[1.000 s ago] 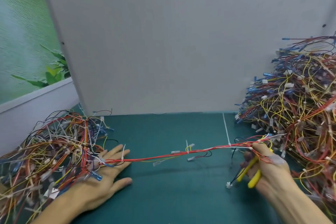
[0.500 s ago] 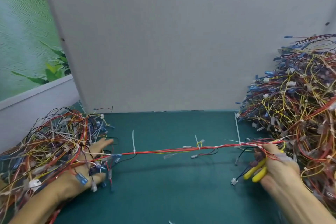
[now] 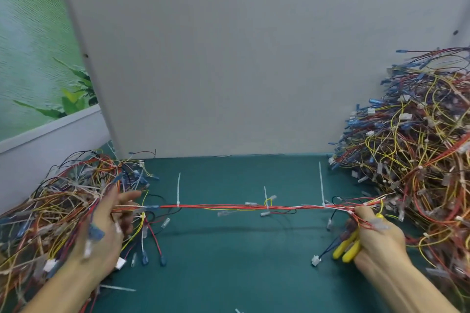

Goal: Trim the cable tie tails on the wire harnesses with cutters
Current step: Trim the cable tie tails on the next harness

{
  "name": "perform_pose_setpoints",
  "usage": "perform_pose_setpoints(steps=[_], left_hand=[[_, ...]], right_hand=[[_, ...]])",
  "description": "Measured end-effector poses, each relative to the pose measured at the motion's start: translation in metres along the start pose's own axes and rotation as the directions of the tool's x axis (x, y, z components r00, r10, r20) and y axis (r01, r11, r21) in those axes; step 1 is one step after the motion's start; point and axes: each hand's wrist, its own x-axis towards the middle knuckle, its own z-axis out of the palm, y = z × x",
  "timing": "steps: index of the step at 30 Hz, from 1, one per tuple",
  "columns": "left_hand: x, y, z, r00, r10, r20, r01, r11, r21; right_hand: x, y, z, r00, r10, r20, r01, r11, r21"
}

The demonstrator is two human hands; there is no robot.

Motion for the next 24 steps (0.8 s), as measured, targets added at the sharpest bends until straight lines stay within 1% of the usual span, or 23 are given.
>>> perform_pose_setpoints(steps=[2,4,6,9,11,13,16,18,21,24], left_hand=[[0.007,-0.007,0.006,0.992,-0.123,-0.039,0.122,0.992,-0.038],[0.009,-0.013,0.017,0.974,-0.225,-0.008,0.224,0.971,-0.082],[0.009,-0.017,0.025,0.967,-0.255,0.011,0.254,0.956,-0.149],[0.003,-0.018,0.030,0.970,-0.242,0.019,0.235,0.915,-0.329],[0.002,-0.023,0.027,0.971,-0.235,0.040,0.231,0.886,-0.401],[0.004,-0.029,0.021,0.979,-0.204,0.023,0.197,0.907,-0.373],[0.008,-0.030,0.014,0.996,-0.081,-0.020,0.073,0.963,-0.259],[0.012,-0.029,0.012,0.998,-0.038,-0.040,0.027,0.968,-0.251],[0.013,-0.030,0.010,0.999,-0.044,-0.022,0.037,0.961,-0.275],[0.012,-0.028,0.006,0.994,-0.110,-0.002,0.104,0.943,-0.315]], right_hand=[[-0.002,0.000,0.000,1.000,-0.003,0.004,0.003,1.000,-0.011],[-0.003,0.000,0.000,1.000,0.005,0.001,-0.005,1.000,-0.029],[-0.002,-0.001,0.000,1.000,0.014,0.005,-0.014,1.000,-0.028],[-0.004,-0.003,0.000,1.000,0.020,0.007,-0.019,0.999,-0.044],[-0.004,-0.004,0.000,1.000,0.015,0.009,-0.014,0.998,-0.056],[-0.004,-0.005,-0.001,1.000,0.015,0.008,-0.014,0.998,-0.063],[-0.004,-0.006,-0.002,1.000,0.025,-0.002,-0.025,0.997,-0.073],[-0.004,-0.006,-0.002,1.000,0.026,-0.003,-0.026,0.997,-0.079],[-0.003,-0.006,-0.002,1.000,0.025,-0.008,-0.025,0.996,-0.089],[-0.002,-0.007,-0.003,0.999,0.027,-0.019,-0.028,0.996,-0.084]])
